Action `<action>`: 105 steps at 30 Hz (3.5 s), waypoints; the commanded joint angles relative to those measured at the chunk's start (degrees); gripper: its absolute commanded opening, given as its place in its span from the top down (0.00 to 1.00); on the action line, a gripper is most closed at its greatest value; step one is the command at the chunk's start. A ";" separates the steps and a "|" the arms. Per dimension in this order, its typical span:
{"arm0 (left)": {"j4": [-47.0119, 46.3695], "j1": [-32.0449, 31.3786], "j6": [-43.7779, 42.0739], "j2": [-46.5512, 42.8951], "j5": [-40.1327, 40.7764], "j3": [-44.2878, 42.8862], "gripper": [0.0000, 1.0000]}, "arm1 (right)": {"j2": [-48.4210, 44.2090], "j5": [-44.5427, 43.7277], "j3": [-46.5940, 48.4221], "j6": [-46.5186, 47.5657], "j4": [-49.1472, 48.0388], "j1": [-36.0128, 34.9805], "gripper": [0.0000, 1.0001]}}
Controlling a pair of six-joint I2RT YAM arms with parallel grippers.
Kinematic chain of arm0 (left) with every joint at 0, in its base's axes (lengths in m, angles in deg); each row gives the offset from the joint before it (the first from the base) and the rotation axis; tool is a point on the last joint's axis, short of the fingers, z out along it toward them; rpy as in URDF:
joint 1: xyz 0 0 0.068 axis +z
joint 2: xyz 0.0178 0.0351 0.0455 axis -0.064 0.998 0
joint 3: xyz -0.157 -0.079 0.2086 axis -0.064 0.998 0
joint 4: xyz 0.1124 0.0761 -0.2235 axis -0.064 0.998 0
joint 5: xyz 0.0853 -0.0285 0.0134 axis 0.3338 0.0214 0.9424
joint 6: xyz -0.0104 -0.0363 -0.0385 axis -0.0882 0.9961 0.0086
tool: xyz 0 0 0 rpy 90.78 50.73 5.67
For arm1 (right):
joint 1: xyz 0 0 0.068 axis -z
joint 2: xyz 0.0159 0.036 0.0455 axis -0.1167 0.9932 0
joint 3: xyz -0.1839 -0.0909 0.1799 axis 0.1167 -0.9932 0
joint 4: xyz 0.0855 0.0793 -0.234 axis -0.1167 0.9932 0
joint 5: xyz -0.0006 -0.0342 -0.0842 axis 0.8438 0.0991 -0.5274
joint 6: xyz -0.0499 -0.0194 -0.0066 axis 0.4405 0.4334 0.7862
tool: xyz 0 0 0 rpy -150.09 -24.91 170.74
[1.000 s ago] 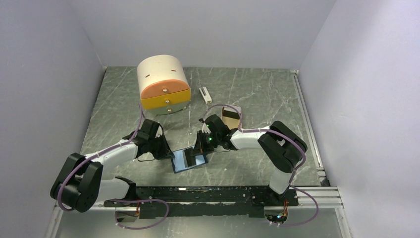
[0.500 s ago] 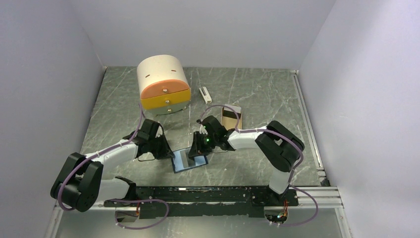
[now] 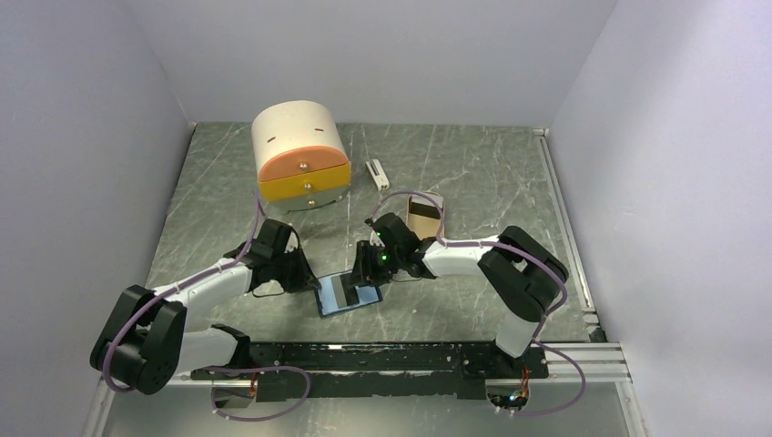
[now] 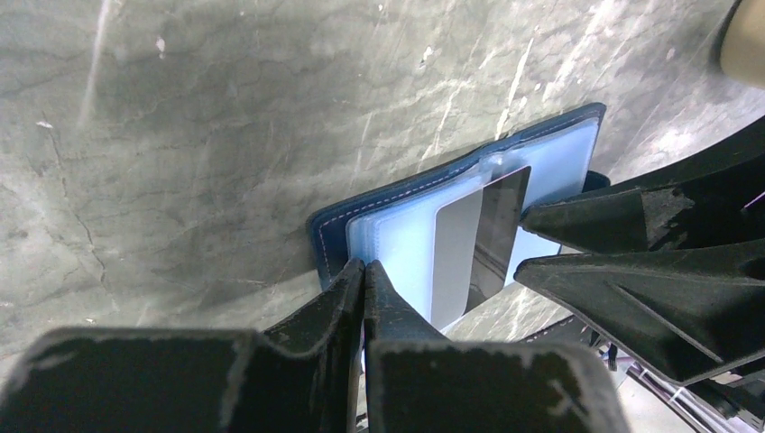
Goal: Put the credit cards into the card holder
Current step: Insert the credit card into the card holder.
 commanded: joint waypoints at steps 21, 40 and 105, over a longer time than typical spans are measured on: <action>-3.33 -0.47 0.97 1.52 -2.21 2.38 0.91 | 6.23 0.59 2.40 -4.53 -5.16 -5.66 0.73; -3.24 -0.48 -1.49 3.66 -5.53 -2.03 0.91 | 0.20 -3.38 -0.29 -2.81 -0.49 -5.54 0.73; -2.66 -3.38 -1.87 5.68 -3.87 -4.39 0.91 | -3.86 -11.15 -4.29 5.32 4.46 -1.76 0.81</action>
